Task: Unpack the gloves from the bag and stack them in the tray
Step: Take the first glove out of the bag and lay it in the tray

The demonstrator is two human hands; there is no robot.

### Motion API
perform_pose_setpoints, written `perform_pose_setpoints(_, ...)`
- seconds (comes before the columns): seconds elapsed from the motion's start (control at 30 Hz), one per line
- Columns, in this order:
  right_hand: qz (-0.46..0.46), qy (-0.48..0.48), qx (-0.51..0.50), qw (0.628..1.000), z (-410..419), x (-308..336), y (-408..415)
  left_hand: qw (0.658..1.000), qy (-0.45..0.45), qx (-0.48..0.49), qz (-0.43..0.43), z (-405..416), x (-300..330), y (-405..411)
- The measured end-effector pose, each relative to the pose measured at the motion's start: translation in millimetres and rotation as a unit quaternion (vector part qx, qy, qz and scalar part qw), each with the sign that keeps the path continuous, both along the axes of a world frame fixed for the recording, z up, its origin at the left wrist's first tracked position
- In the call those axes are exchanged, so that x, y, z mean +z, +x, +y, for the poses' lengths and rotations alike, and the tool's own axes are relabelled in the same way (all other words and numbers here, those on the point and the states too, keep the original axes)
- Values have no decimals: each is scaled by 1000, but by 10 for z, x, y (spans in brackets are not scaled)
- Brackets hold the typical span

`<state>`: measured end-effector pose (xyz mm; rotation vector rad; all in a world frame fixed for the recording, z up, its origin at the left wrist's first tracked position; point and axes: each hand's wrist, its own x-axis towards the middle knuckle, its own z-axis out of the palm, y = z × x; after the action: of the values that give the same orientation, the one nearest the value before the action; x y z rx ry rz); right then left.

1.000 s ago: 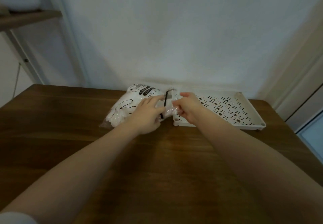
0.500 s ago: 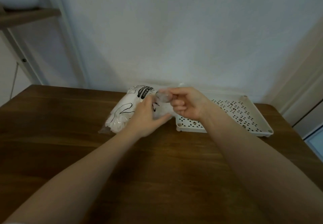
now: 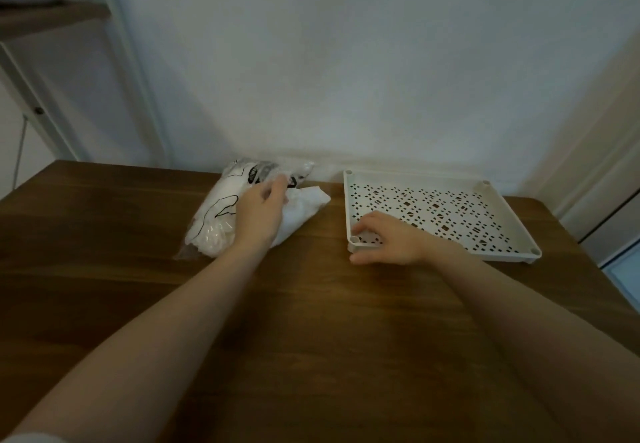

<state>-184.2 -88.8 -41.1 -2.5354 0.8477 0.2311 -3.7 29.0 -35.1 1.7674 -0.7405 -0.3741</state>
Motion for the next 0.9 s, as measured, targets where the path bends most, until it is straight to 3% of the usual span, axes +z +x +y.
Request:
perform_pose_setpoints(0.1, 14, -34, 0, 999, 43, -28, -33, 1000, -13, 13, 0, 29, 70, -56)
perform_pose_setpoints(0.33, 40, 49, 65, 996, 329, 202, -122, 996, -43, -12, -71, 211, 115, -281)
perform_pose_setpoints(0.43, -91, -10, 31, 995, 482, 305, -98, 992, -92, -17, -87, 326, 77, -350)
perform_pose_setpoints(0.53, -229, -108, 5, 967, 589, 372, 25, 988, -129, -29, -77, 400, 131, -406)
perform_pose_setpoints(0.63, -186, -113, -10, 976, 608, 311, 187, 969, -179, -58, -162, 423, 176, -420)
perform_pose_setpoints(0.73, -146, -51, 6, 988, 622, 204, 276, 944, -164, -102, -266, 415, 73, -364)
perform_pose_setpoints(0.83, -70, -58, 18, 996, 610, 129, 365, 939, -85, -170, -288, 401, 19, -275)
perform_pose_setpoints(0.9, -38, -87, 9, 995, 604, 96, 397, 928, 32, -204, -311, 380, 2, -227)
